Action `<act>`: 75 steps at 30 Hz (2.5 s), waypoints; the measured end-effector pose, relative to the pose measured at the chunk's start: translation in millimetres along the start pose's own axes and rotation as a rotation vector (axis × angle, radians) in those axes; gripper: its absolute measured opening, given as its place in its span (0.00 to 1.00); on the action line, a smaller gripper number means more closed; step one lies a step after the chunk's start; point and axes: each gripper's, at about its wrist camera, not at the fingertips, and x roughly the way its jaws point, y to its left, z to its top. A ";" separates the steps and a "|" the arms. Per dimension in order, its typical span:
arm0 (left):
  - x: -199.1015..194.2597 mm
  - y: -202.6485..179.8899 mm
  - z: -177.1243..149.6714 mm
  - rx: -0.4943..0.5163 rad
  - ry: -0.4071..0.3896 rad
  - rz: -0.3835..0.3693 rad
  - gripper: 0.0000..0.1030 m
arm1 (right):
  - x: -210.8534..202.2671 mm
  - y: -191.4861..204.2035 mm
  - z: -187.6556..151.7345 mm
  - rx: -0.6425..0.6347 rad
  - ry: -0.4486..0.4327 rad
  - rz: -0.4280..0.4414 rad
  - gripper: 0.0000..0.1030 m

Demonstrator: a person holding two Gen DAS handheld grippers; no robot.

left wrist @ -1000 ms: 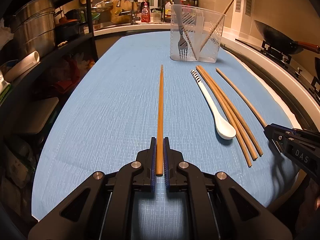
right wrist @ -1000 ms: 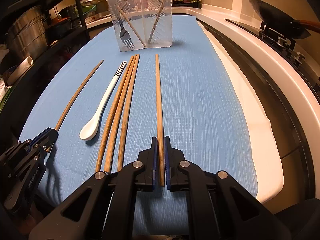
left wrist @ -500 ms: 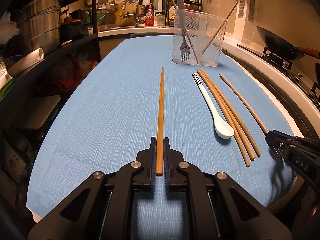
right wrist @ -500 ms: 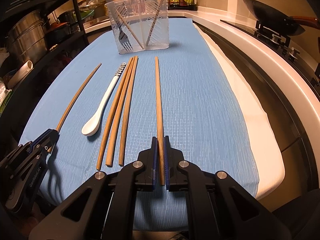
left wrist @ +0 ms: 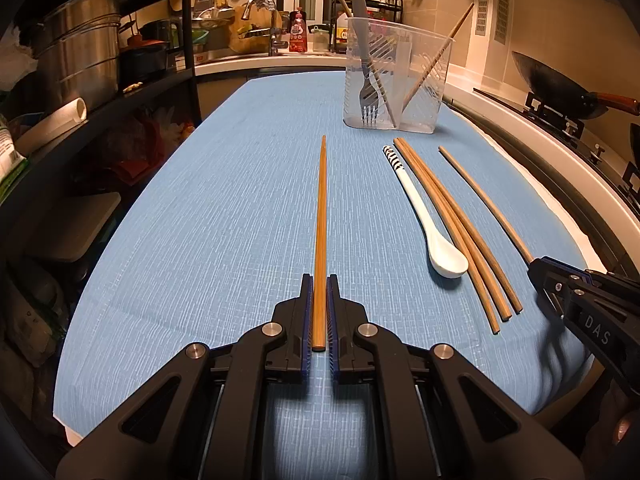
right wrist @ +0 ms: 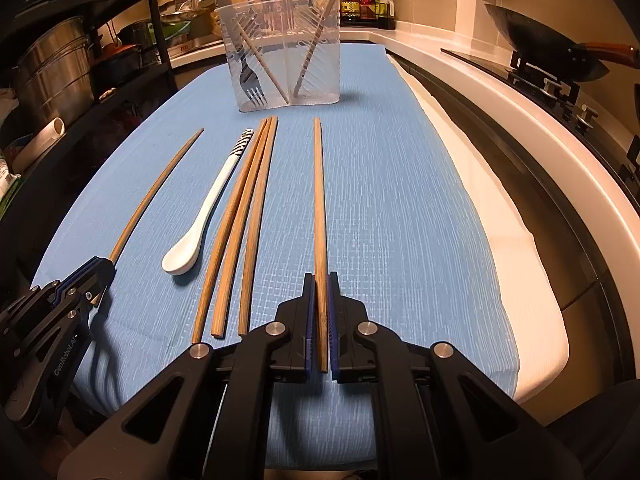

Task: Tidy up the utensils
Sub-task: 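Close the left tool on one wooden chopstick while the right tool grasps another chopstick, then lift both chopsticks upright and carry them over the clear container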

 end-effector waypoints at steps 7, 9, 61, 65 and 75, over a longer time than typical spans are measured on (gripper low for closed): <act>0.1 -0.5 0.4 0.003 0.003 -0.002 0.06 | -0.1 -0.2 1.0 -0.003 -0.008 -0.004 0.06; -0.7 -1.1 0.8 0.006 0.004 -0.002 0.06 | -1.0 -0.6 1.2 0.000 -0.011 -0.001 0.06; -95.0 32.9 197.4 0.000 -0.161 -0.205 0.06 | -135.4 -8.6 157.6 -0.046 -0.447 0.090 0.05; -91.7 27.4 226.0 0.010 -0.166 -0.226 0.06 | -138.7 -9.7 188.3 -0.049 -0.473 0.099 0.05; -99.6 4.6 320.9 0.021 -0.285 -0.309 0.06 | -147.4 -4.8 287.4 -0.049 -0.580 0.131 0.05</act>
